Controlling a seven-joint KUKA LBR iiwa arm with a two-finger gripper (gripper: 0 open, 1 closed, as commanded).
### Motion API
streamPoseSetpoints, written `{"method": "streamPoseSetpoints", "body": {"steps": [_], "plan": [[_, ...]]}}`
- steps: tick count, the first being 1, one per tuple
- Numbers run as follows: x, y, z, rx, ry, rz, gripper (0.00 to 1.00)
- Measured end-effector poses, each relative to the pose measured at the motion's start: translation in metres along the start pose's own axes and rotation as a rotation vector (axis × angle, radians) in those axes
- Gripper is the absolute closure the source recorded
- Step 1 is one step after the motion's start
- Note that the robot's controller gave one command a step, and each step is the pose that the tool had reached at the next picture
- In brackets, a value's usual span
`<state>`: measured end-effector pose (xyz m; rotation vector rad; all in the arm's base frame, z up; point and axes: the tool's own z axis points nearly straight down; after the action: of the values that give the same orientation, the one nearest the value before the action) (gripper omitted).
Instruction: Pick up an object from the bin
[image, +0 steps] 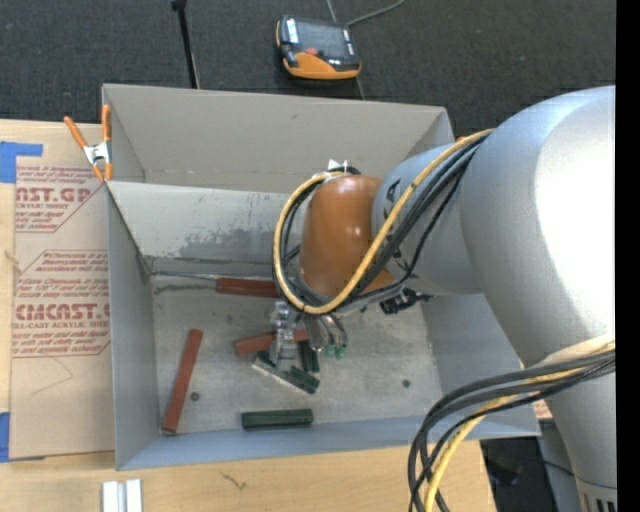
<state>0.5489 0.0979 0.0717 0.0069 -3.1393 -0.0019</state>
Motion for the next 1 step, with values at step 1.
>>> {"method": "streamPoseSetpoints", "body": {"steps": [1], "plan": [[0.0000,0.0000,0.0000,0.000,0.000,0.000,1.00]]}}
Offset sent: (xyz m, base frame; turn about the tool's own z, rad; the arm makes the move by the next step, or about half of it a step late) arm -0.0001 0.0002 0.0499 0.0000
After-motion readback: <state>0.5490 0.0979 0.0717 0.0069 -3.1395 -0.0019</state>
